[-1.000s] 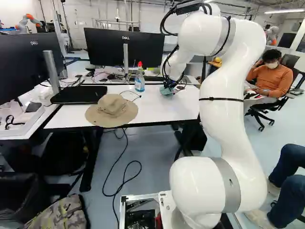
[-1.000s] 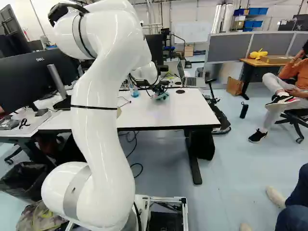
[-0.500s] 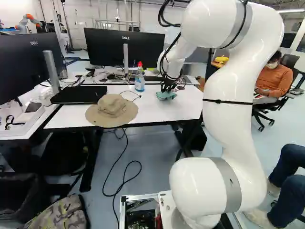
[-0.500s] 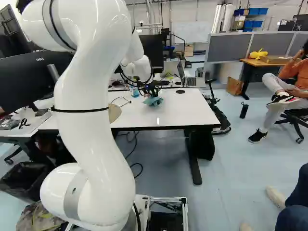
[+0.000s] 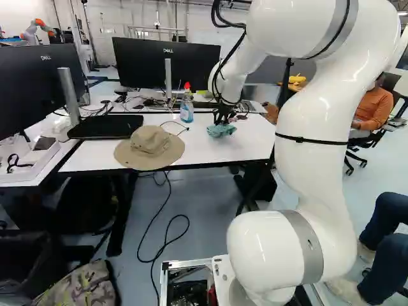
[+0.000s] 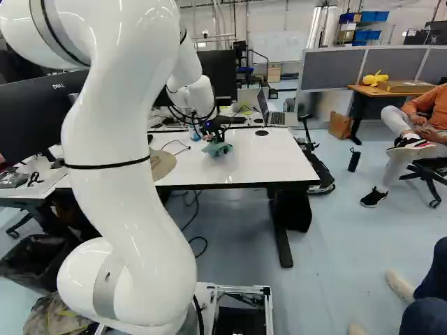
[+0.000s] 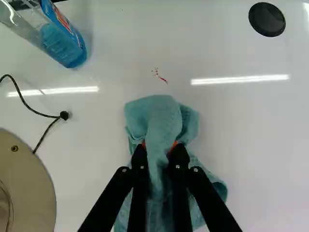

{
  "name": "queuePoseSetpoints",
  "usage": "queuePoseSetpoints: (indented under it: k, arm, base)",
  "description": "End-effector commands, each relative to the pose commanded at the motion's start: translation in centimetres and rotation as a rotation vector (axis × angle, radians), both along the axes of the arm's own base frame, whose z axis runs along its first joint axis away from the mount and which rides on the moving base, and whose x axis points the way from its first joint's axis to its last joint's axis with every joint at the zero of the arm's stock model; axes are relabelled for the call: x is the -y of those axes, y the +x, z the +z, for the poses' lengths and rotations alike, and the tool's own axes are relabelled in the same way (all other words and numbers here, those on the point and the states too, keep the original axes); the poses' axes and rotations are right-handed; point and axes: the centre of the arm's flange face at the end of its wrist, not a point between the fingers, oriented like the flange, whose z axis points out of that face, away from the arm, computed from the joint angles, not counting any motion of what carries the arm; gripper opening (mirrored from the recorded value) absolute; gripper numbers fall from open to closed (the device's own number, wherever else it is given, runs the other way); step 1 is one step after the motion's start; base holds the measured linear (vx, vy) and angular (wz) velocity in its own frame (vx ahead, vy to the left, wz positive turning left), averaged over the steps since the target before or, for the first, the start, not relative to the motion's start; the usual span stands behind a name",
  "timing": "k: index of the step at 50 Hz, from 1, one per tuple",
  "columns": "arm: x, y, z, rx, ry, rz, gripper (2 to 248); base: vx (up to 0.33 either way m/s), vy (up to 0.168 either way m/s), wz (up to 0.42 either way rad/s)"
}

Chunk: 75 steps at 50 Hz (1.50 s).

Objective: Clean the table with the green towel

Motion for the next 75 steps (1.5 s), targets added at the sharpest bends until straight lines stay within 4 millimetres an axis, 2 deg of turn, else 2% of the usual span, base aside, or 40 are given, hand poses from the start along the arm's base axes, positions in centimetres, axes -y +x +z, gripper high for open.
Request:
queuePoseSetpoints:
  k: [12,25,55,64,75]
  arm:
    - [0.3,0.0,0.0,0.002,0.000,-0.004,52]
    - [2.3,1.0,0.2,0.071,-0.005,-0.038,52]
    - [6.4,6.3,0.4,0.240,-0.022,-0.093,52]
    - [6.5,7.9,-0.5,0.286,-0.026,-0.090,52]
    - [5.6,9.3,-1.7,0.304,-0.025,-0.074,52]
  base:
    - [0.000,0.000,0.000]
    - [0.000,0.000,0.000]
    - [0.000,0.000,0.000]
    - [0.000,0.000,0.000]
    - [0.000,0.000,0.000]
